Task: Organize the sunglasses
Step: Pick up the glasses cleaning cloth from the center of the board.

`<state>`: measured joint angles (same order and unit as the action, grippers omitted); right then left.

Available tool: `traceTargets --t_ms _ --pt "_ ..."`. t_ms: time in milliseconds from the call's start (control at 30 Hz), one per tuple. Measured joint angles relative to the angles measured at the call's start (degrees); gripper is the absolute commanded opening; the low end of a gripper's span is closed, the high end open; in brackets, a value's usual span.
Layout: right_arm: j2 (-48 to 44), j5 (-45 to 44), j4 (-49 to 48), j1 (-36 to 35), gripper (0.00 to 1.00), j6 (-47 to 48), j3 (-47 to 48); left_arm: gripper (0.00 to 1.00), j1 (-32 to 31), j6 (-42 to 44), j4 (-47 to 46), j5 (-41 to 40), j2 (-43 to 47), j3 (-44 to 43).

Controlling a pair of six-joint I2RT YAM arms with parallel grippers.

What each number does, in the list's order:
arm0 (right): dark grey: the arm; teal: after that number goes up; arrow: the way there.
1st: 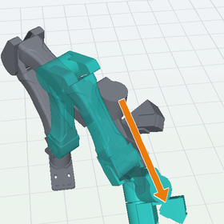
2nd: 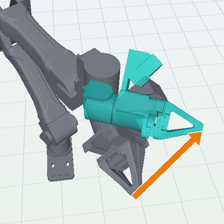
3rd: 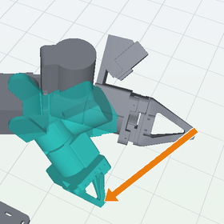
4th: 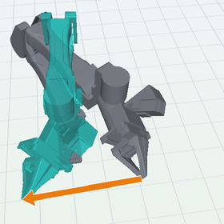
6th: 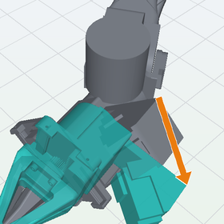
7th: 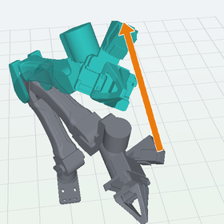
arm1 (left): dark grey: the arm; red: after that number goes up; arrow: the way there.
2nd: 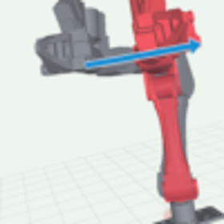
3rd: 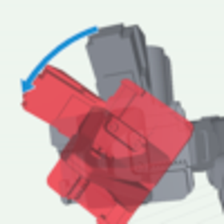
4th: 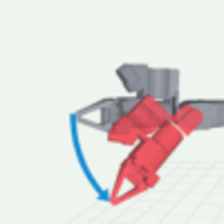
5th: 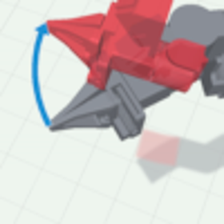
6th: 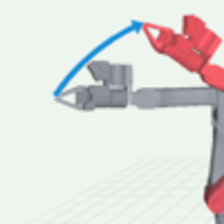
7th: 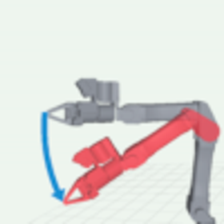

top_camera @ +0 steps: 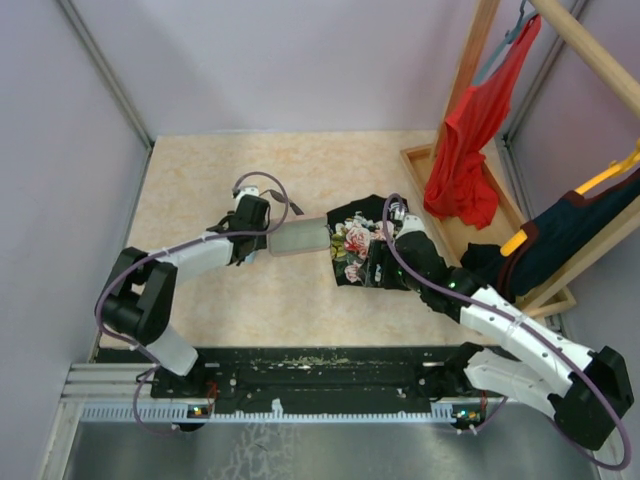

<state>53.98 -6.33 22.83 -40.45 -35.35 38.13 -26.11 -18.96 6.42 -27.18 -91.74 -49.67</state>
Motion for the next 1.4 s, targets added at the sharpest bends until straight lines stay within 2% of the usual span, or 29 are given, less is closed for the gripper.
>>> traceTargets --t_ms 200,367,533,733,767,933,1133,1400 --pt "-0.8 3.5 -1.0 0.0 0.71 0.8 -0.6 0.49 0.0 1.2 -0.4 -0.2 -3.8 -1.4" --pt "-0.3 5.0 -1.0 0.0 0.71 0.8 -1.5 0.33 0.0 1.8 -0.4 -0.9 -5.6 -1.9" --pt "-0.2 5.5 -1.0 0.0 0.7 0.8 -1.8 0.27 0.2 2.1 -0.3 -1.3 -6.8 -2.8" --pt "-0.2 5.6 -1.0 0.0 0.7 0.8 -1.8 0.02 0.3 1.9 0.1 -1.8 -6.9 -3.2" --pt "-0.2 5.6 -0.9 0.0 0.7 0.8 -1.8 0.0 0.4 1.8 0.5 -2.0 -6.8 -3.2" --pt "-0.3 5.5 -0.9 0.0 0.69 0.9 -1.8 0.0 0.5 0.2 3.9 -3.1 -3.3 -3.1" --pt "-1.1 4.3 -0.5 0.0 0.69 1.2 -1.8 0.0 0.5 -2.6 7.5 -2.8 7.9 -3.0" --pt "-4.2 3.3 -0.5 0.0 0.69 2.3 -1.8 0.0 0.5 -5.4 12.7 5.6 20.7 0.5"
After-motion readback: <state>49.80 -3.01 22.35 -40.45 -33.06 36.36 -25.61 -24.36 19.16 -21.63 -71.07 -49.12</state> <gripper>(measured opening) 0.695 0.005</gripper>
